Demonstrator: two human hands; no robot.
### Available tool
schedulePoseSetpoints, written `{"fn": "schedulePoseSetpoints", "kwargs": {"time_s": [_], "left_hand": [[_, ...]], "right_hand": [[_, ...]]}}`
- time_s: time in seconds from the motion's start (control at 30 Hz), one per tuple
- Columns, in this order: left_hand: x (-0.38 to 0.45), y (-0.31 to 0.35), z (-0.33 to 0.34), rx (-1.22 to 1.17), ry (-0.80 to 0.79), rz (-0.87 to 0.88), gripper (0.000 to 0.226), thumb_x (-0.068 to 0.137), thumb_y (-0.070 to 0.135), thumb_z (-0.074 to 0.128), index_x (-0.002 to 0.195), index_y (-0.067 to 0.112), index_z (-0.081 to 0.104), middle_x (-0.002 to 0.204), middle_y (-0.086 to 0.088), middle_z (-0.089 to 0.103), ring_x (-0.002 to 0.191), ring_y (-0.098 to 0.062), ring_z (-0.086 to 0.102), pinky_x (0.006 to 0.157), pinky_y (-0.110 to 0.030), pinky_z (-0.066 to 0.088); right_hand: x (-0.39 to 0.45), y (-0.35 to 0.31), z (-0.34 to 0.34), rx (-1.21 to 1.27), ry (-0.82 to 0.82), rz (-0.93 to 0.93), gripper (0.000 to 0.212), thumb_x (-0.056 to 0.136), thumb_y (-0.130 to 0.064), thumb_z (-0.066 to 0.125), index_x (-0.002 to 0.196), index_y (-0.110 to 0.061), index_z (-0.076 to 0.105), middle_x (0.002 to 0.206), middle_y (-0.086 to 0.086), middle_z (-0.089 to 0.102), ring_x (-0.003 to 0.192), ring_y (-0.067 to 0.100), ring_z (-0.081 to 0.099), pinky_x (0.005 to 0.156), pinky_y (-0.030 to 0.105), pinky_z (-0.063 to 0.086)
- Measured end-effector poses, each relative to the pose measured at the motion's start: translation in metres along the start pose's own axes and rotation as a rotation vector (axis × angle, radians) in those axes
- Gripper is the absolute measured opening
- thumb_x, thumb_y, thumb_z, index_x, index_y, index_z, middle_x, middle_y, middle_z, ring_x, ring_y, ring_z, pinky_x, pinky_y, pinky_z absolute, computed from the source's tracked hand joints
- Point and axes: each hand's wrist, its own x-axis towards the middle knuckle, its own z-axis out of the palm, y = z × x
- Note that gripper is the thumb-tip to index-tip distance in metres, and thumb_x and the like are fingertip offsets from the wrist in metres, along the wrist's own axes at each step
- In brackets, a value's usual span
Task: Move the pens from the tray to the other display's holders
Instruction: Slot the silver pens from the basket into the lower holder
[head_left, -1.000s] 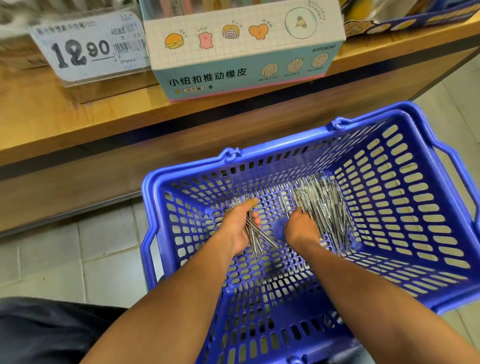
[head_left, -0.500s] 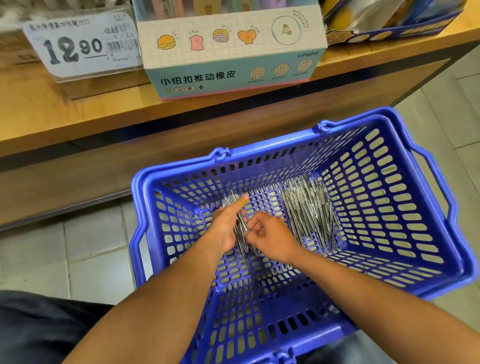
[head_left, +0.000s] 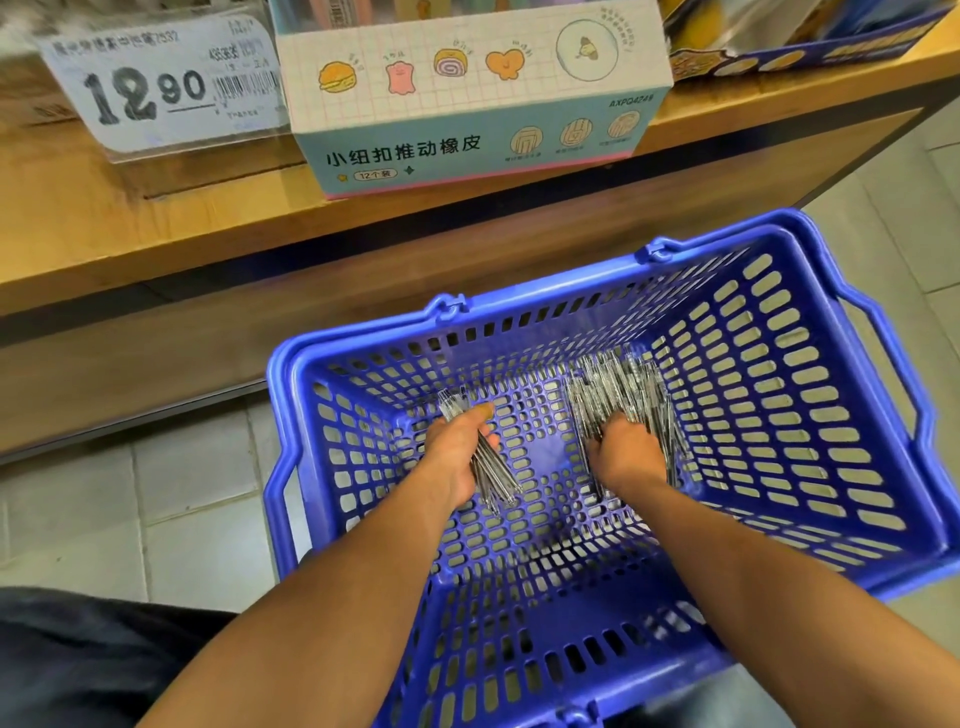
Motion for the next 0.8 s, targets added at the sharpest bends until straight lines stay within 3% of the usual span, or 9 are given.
{"fn": "schedulePoseSetpoints", "kwargs": {"time_s": [0.13,0.27,0.43,0.57,0.7,0.77,0.8], "left_hand": [[0.002,-0.001,-0.001,0.015,0.013,0.010,0.037,0.093,0.014,0.068,0.128,0.006,0.058,0.061,-0.002,0.056,0.051,-0.015,0.055,0.046,-0.025,0.051],[0.001,-0.001,-0.001,0.015,0.006,0.017,0.036,0.093,0.014,0.068,0.127,0.005,0.059,0.061,-0.002,0.057,0.050,-0.014,0.056,0.046,-0.025,0.051],[0.000,-0.002,-0.002,0.020,0.006,0.019,0.033,0.093,0.013,0.068,0.124,0.003,0.061,0.061,-0.001,0.057,0.048,-0.013,0.057,0.046,-0.025,0.052],[-0.002,-0.001,-0.001,0.029,0.003,0.017,0.033,0.093,0.012,0.068,0.124,0.002,0.061,0.059,-0.001,0.057,0.047,-0.013,0.058,0.047,-0.025,0.053],[-0.001,-0.001,0.000,0.052,0.004,0.006,0.038,0.091,0.012,0.070,0.127,0.003,0.059,0.066,-0.003,0.061,0.054,-0.015,0.060,0.053,-0.029,0.055],[0.000,-0.002,0.001,0.073,0.000,0.014,0.050,0.088,0.017,0.074,0.132,0.002,0.055,0.074,-0.004,0.063,0.063,-0.017,0.063,0.063,-0.034,0.058],[0.001,-0.002,0.001,0.084,-0.006,0.023,0.061,0.085,0.021,0.078,0.137,0.002,0.051,0.080,-0.006,0.065,0.073,-0.020,0.066,0.075,-0.040,0.060]], "right_hand": [[-0.002,-0.004,0.002,-0.117,-0.019,-0.028,0.032,0.096,-0.029,0.058,0.115,-0.005,0.052,0.091,0.009,0.065,0.082,0.024,0.063,0.063,0.032,0.053],[-0.009,-0.009,0.004,-0.161,0.008,-0.080,0.037,0.097,-0.021,0.055,0.128,-0.007,0.042,0.101,0.011,0.065,0.092,0.027,0.064,0.068,0.034,0.052],[-0.011,-0.012,0.005,-0.248,-0.040,-0.100,0.016,0.095,-0.016,0.058,0.108,-0.007,0.060,0.095,0.008,0.066,0.078,0.021,0.060,0.070,0.029,0.054],[-0.013,-0.013,0.008,-0.287,-0.085,-0.108,0.017,0.095,-0.015,0.057,0.109,-0.007,0.060,0.099,0.008,0.067,0.089,0.023,0.064,0.071,0.030,0.050],[-0.013,-0.019,-0.003,-0.013,-0.052,-0.059,0.020,0.097,-0.024,0.053,0.104,-0.005,0.055,0.096,0.011,0.066,0.087,0.027,0.065,0.067,0.033,0.049],[-0.017,-0.024,-0.008,0.282,-0.152,-0.188,0.017,0.097,-0.026,0.056,0.088,-0.011,0.055,0.081,0.003,0.065,0.071,0.016,0.063,0.064,0.029,0.052],[-0.023,-0.027,-0.011,0.406,-0.198,-0.277,0.017,0.095,-0.027,0.059,0.083,-0.016,0.055,0.076,-0.001,0.063,0.067,0.012,0.061,0.065,0.026,0.052]]}}
